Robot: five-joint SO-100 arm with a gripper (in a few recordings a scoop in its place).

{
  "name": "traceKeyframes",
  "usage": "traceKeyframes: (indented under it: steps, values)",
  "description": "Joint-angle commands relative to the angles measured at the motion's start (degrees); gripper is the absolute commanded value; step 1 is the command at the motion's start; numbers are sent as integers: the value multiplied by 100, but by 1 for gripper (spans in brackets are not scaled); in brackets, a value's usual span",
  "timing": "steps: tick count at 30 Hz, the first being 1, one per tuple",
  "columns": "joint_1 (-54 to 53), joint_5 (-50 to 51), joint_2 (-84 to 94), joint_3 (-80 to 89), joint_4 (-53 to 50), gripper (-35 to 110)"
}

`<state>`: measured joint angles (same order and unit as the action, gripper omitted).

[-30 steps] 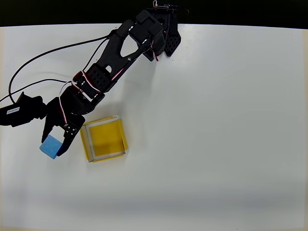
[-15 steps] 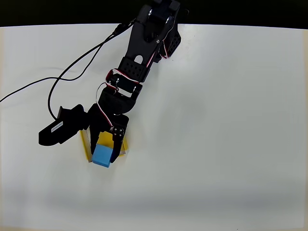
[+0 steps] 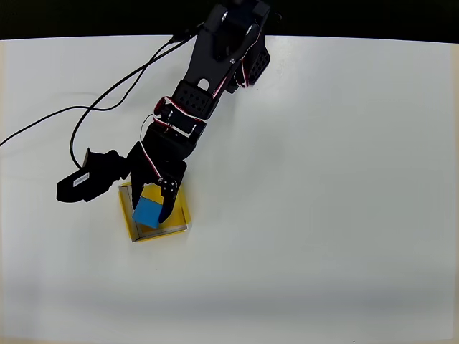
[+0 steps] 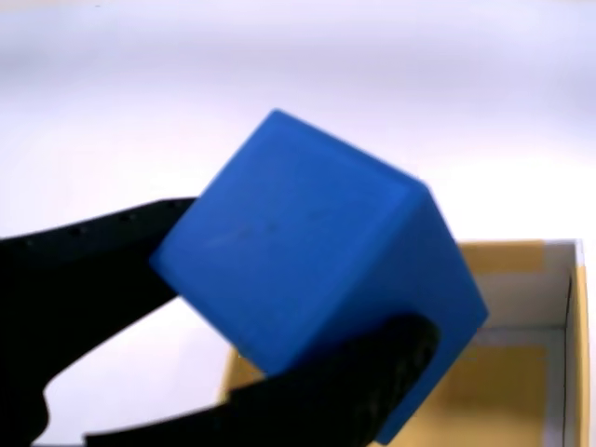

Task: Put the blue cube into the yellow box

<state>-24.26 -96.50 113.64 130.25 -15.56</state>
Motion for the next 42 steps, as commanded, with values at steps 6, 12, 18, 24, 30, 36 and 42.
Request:
traceKeyframes:
  steps: [6,12,18,24,30,36,42]
  values:
    - [-272,-193,-510,-202,624,18]
    - [-299,-193,-844,-176,800,18]
    - [-316,-185,-1055,-70,932,19]
    - [-316,-141,-1266,9,1028,21]
    - [-272,-18,-1354,114,1125,28]
    - [-176,176,-1248,220,1354,32]
    - [-97,-53,-703,281,1731,32]
